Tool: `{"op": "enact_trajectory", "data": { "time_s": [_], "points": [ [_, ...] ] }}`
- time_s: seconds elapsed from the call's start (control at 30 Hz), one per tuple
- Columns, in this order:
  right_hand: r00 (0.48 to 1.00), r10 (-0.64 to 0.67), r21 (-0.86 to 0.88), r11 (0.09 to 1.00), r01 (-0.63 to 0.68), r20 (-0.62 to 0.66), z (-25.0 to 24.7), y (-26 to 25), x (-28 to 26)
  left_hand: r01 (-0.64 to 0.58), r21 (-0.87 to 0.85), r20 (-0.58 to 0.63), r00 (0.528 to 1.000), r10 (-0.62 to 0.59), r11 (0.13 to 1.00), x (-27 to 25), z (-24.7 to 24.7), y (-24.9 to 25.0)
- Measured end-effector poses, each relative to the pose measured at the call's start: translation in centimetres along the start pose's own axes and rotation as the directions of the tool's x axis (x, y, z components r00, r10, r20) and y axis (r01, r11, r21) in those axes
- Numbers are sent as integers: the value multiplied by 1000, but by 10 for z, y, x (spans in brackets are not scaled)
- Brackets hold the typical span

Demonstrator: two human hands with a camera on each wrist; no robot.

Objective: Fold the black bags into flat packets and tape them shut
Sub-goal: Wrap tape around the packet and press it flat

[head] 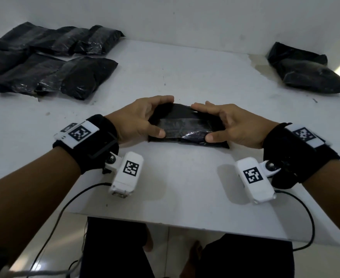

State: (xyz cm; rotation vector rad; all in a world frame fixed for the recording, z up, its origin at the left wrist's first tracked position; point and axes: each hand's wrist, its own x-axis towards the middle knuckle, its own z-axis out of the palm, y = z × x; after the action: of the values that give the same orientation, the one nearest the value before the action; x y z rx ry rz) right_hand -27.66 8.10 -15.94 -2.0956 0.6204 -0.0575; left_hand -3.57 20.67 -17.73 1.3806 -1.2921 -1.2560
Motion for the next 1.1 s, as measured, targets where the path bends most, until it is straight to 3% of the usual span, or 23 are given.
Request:
{"op": "enact_trajectory", "data": {
  "time_s": [0.17, 0.27, 0.43, 0.57, 0.73, 0.9, 1.1],
  "points": [
    [998, 43, 56, 997, -46, 56, -4, -5, 0, 21, 18, 36, 999, -21, 1000, 1, -4, 4],
    [997, 79, 55, 995, -80, 20, -3, -14, 2, 58, 29, 2, 998, -58, 998, 3, -1, 8],
    [985, 68, 77, 995, -56, -160, 10, -19, 7, 41, 369, -123, 992, 5, 929, 6, 11, 10],
    [982, 17, 40, 999, -9, -189, 10, -10, 6, 5, 453, -75, 997, 33, 892, 6, 6, 8],
    [996, 7, 44, 999, -3, -88, 2, -8, 3, -1, 393, 11, 1000, -4, 919, 3, -4, 5],
    [1000, 4, -47, 999, -3, 16, -7, -8, 0, 0, 185, 47, 999, -8, 983, 1, -7, 3],
    [996, 68, 5, 998, -69, 59, -13, -14, -1, 37, 139, 58, 997, -45, 990, 2, -11, 7]
  ]
}}
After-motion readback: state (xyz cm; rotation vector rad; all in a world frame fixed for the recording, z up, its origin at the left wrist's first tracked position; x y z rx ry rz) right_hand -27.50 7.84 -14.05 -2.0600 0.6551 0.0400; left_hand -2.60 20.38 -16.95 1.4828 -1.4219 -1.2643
